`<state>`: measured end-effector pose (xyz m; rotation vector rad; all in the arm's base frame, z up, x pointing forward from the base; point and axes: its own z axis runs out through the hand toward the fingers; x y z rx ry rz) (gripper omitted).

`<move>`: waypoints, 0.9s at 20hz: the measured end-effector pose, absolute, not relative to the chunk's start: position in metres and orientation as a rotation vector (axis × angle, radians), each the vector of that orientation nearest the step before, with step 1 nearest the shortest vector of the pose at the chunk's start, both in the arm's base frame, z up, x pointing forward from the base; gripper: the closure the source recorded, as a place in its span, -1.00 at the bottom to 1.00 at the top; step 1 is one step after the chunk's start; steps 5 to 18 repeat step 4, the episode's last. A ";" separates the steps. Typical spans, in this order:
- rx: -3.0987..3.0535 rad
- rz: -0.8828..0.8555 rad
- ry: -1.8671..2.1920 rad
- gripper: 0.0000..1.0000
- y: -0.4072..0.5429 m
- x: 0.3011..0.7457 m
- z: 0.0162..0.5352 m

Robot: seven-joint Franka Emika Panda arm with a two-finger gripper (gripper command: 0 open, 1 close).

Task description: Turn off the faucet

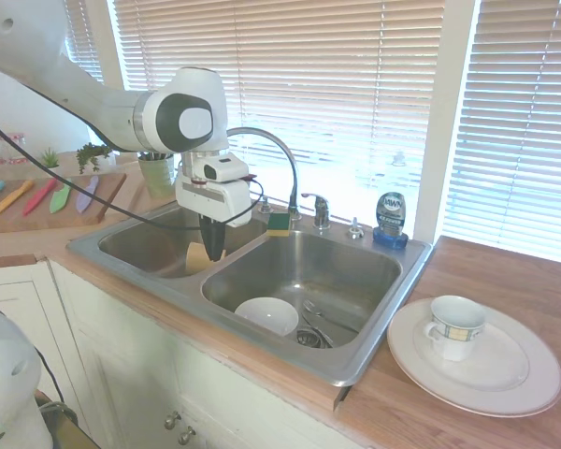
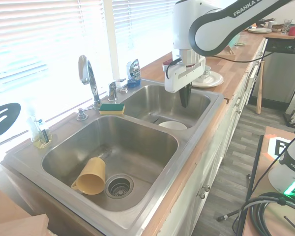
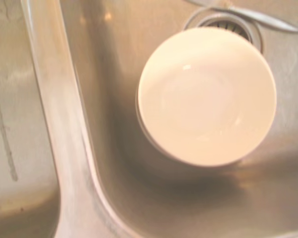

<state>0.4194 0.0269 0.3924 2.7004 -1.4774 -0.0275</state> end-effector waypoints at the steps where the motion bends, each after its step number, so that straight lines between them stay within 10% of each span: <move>1: 2.701 -0.028 -1.479 -1.00 0.027 0.417 0.392; 18: 2.701 -0.024 -1.481 -1.00 0.028 0.414 0.393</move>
